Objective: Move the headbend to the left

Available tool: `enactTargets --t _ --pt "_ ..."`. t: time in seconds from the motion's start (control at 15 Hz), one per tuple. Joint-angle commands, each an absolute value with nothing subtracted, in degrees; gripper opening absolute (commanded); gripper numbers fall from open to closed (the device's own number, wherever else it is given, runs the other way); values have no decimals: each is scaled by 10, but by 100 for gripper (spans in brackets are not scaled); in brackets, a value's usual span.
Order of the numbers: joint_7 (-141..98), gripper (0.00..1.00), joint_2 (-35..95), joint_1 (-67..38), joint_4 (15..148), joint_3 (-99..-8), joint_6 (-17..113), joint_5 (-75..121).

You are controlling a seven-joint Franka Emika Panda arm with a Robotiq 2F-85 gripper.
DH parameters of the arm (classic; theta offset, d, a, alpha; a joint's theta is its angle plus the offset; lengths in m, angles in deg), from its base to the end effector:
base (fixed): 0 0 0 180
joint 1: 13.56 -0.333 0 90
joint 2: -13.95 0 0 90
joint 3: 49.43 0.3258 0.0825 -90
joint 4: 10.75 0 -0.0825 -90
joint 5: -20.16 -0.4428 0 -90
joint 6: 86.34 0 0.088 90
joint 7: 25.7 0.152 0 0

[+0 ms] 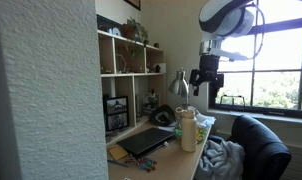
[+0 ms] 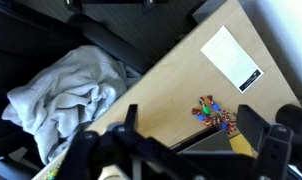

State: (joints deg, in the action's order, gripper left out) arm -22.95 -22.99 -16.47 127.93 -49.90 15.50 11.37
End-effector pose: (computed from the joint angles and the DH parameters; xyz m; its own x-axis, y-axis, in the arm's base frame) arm 0.4078 0.0373 0.4834 0.9994 -0.0345 -0.0082 -0.0354 -0.9874 -0.1543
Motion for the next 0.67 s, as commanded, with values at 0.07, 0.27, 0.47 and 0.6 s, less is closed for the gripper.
enactTargets --t 0.07,0.27,0.47,0.6 --pt "-233 100 -229 -158 1278 -494 153 111" --pt "-237 100 -207 -151 1265 -498 172 119" --pt "-261 100 -153 -138 1223 -519 193 135" --pt "-279 100 -104 -123 1177 -542 210 146"
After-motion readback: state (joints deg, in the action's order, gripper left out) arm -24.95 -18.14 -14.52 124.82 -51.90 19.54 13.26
